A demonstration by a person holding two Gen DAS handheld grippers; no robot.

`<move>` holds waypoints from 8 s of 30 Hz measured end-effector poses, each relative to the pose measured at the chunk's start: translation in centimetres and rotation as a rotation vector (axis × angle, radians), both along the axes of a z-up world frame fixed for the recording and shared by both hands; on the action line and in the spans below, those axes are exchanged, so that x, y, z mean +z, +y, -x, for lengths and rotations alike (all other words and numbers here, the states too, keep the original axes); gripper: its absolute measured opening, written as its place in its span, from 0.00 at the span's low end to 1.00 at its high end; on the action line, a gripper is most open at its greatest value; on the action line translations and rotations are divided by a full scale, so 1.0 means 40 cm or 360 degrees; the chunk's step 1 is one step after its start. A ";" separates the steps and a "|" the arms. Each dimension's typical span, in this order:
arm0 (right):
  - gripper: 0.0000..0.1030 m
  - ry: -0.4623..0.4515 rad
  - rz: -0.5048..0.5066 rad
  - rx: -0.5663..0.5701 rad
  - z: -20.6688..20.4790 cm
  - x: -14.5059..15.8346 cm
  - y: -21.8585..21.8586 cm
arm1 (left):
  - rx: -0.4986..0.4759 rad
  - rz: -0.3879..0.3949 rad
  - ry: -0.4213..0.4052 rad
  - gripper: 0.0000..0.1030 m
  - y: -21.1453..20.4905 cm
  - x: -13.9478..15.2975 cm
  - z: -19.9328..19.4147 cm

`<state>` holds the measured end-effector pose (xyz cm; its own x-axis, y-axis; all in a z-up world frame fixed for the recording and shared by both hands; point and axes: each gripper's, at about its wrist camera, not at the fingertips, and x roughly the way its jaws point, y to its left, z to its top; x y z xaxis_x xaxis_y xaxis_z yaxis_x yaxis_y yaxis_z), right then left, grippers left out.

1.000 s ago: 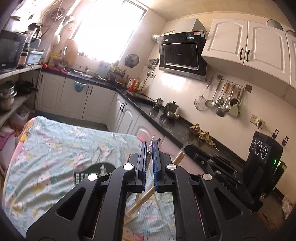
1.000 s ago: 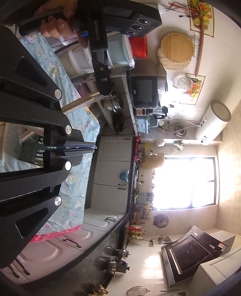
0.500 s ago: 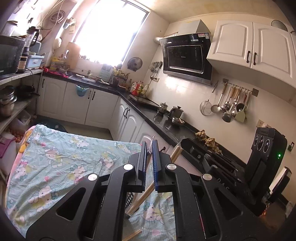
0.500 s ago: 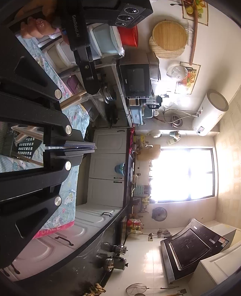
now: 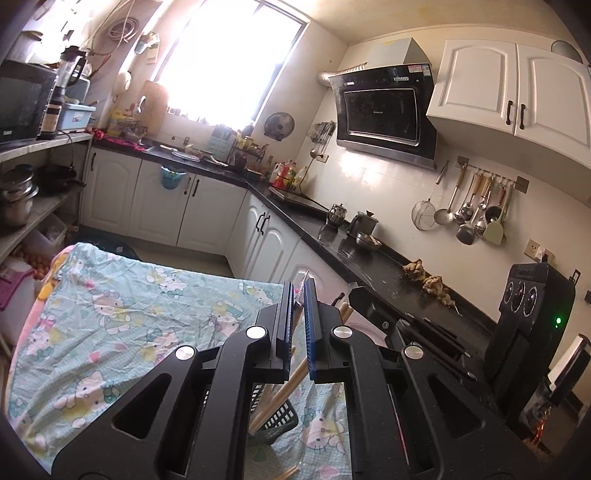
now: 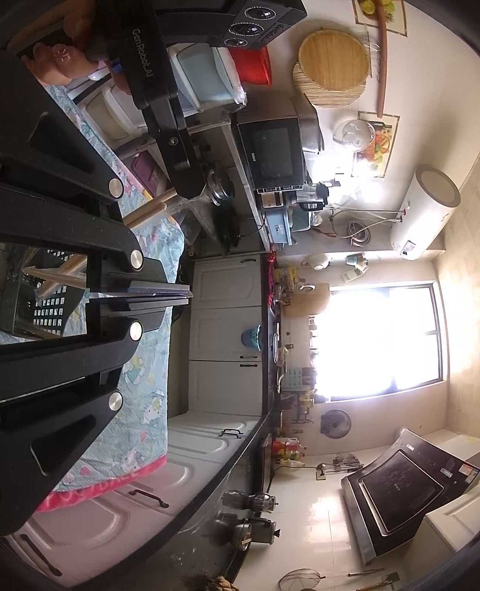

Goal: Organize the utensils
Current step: 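Lower the chopsticks into the basket and open both grippers, then withdraw both open tools from the basket toward the chopstick pile, then lower the left gripper onto the chopsticks and close while the right gripper closes on others, then lift the held chopsticks with both tools and carry them over the basket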

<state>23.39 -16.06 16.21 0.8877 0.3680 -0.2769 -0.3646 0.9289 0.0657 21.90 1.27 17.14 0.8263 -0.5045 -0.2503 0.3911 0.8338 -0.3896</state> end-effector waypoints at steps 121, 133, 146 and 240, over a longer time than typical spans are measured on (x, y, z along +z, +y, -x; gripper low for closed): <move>0.68 0.0380 0.0484 0.0290 0.282 -0.405 0.077 | 0.0284 -0.0135 0.0649 0.90 0.189 -0.433 0.238; 0.68 0.0461 0.0700 0.0433 0.277 -0.507 0.150 | 0.0182 -0.0142 0.0874 0.41 0.194 -0.538 0.208; 0.65 0.0438 0.0990 0.0563 0.251 -0.605 0.248 | 0.0079 -0.0069 0.1083 0.26 0.187 -0.627 0.166; 0.07 0.0286 0.0420 0.0529 0.153 -0.309 0.122 | -0.0102 -0.0082 0.0567 0.00 0.135 -0.286 0.158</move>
<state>17.26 -11.16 3.85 0.6627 0.5210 -0.5379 -0.6500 0.7569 -0.0678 15.58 6.68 5.70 0.6499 -0.5315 -0.5433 0.2903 0.8342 -0.4688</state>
